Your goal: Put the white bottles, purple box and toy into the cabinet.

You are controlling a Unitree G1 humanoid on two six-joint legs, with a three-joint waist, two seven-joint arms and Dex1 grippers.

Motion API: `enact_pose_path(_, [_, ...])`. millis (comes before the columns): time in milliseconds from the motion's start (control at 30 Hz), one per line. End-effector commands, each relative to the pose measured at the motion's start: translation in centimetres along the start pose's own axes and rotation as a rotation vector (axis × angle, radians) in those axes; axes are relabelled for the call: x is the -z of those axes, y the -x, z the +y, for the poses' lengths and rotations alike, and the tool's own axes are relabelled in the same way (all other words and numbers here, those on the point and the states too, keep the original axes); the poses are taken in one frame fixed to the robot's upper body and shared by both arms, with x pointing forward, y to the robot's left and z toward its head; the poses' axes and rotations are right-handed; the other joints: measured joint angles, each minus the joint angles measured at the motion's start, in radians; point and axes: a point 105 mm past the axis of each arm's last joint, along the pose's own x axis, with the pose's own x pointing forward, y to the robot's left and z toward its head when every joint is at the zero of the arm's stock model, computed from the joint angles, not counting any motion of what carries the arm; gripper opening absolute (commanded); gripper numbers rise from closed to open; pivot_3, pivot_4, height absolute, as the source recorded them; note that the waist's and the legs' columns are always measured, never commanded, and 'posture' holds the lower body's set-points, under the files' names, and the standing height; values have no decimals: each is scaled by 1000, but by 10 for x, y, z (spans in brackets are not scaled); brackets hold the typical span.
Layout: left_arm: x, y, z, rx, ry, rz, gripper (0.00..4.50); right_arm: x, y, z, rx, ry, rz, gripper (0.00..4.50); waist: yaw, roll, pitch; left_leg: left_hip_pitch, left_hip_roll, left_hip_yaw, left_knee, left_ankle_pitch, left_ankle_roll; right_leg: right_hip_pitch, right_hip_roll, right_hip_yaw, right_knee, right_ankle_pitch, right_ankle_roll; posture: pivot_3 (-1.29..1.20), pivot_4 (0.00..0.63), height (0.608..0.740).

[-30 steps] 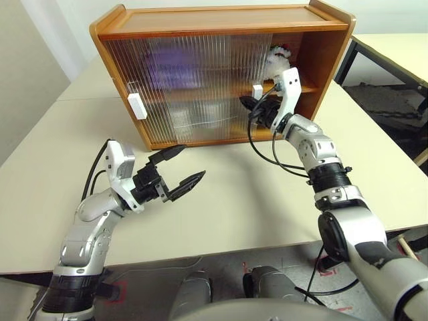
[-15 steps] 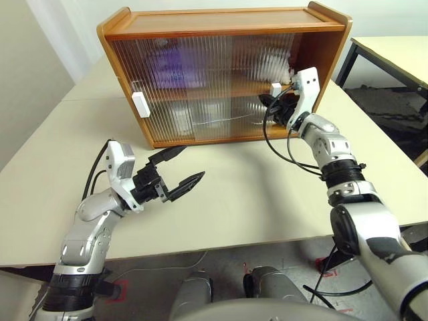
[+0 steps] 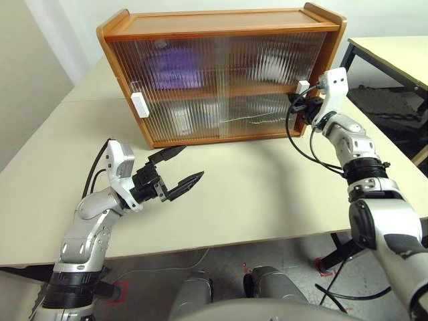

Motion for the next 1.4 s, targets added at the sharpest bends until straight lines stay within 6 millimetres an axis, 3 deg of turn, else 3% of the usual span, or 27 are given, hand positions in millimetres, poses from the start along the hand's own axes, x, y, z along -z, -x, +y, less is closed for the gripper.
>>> enact_pose_path(33, [2,2,2,-2,-10,17,4500,-1,9,-27,115,11,20,24,-1,0,0,0,0,0,0,0,0,0,0,0,0,0,0,-115,0,740])
enact_pose_path(533, [3,3,-2,-1,1,21,4500,0,18,-51,240,12,34,24,3,1,1,-1,-3,0,0,-5,-9,-2,-5,1,-4,-1,1,-117,6,740])
enact_pose_path(633, [2,3,-1,-2,0,23,4500,-2,15,-43,198,-18,18,24,3,1,1,-3,-6,0,-1,-6,-10,-2,-9,1,-4,-1,2,-121,10,740])
enact_pose_path(800, [3,6,0,-3,2,28,4500,-10,8,-10,-4,-96,-35,24,-4,2,2,-9,-9,2,-2,-5,-10,-6,-13,2,-3,-2,3,-124,12,740])
enact_pose_path(933, [4,15,3,-37,0,39,4500,-15,16,26,-266,-134,-84,24,-17,2,2,-8,-8,2,-2,-4,-10,-8,-13,1,-1,1,7,-118,22,740])
enact_pose_path(1000, [5,23,7,-70,0,46,4500,-13,24,39,-368,-178,-86,24,-23,2,2,-7,-7,2,-4,3,0,-8,-11,1,-1,-1,9,-117,23,740])
enact_pose_path(1100, [5,43,17,-151,-4,63,4500,-4,40,41,-425,-228,-71,588,-24,2,2,-6,-4,3,-7,5,0,-9,-8,1,-1,-11,6,-106,29,740])
enact_pose_path(1133, [7,52,21,-187,-7,86,4500,2,48,41,-459,-241,-49,901,-23,2,2,-6,-4,3,-8,4,-1,-9,-7,1,-1,-11,1,-106,29,740])
enact_pose_path(1200, [15,70,30,-270,-41,157,4500,14,64,36,-500,-220,-10,1682,-18,2,2,-6,-4,5,-9,1,1,-8,-8,1,-1,-13,6,-101,36,740])
enact_pose_path(1300, [23,101,48,-458,-73,220,4500,27,87,12,-460,-205,23,2797,-10,2,2,-6,-5,5,-8,-5,4,-7,-9,2,-1,-17,9,-98,36,740])
enact_pose_path(1400, [28,123,53,-557,-87,263,4500,37,109,-6,-445,-204,42,3898,-10,2,2,-5,-5,6,-8,-8,6,-6,-10,2,-2,-19,9,-96,40,740])
